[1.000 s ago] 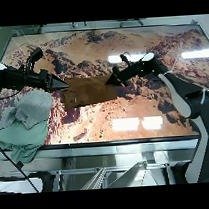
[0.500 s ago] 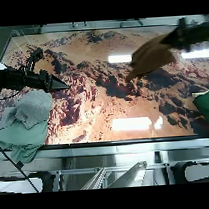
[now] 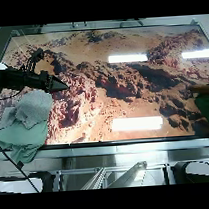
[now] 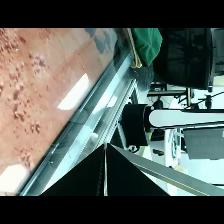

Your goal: Fold the shirts.

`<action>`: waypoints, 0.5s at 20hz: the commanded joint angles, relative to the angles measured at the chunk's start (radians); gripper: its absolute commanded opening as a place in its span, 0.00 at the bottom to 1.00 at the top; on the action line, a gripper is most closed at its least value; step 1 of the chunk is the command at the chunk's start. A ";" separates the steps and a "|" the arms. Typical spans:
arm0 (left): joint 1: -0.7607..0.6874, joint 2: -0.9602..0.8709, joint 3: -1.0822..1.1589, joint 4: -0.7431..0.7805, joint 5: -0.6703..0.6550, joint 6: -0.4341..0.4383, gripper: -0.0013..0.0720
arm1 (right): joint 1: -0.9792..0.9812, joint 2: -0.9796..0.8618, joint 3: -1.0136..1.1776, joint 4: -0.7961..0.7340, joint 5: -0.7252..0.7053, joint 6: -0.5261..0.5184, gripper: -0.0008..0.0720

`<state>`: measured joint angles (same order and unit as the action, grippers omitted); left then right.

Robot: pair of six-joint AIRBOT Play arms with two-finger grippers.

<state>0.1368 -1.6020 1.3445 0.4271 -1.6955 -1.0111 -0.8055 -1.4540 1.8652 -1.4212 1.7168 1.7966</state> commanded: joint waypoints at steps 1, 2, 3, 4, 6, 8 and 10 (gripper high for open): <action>-0.025 -0.006 0.000 0.000 0.004 0.019 0.04 | -0.069 0.027 -0.001 -0.198 0.039 0.011 0.03; -0.039 -0.013 0.000 0.000 0.004 0.020 0.04 | -0.080 0.027 -0.002 -0.240 0.057 0.010 0.03; -0.054 -0.025 0.000 0.000 0.003 0.020 0.04 | -0.092 0.027 -0.010 -0.276 0.072 0.010 0.03; -0.069 -0.039 0.000 0.000 0.002 0.020 0.04 | -0.104 0.027 -0.030 -0.307 0.080 0.009 0.03; -0.102 -0.069 0.000 0.000 0.002 0.020 0.04 | -0.132 0.027 -0.105 -0.323 0.077 0.008 0.03; -0.130 -0.094 0.000 0.000 0.000 0.020 0.04 | -0.156 0.027 -0.216 -0.349 0.060 0.006 0.04; -0.146 -0.110 0.000 -0.001 0.000 0.019 0.03 | -0.169 0.028 -0.358 -0.422 0.037 0.010 0.04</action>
<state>0.0204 -1.6848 1.3445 0.4267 -1.6939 -0.9928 -0.9482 -1.4277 1.6566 -1.7451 1.7676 1.8042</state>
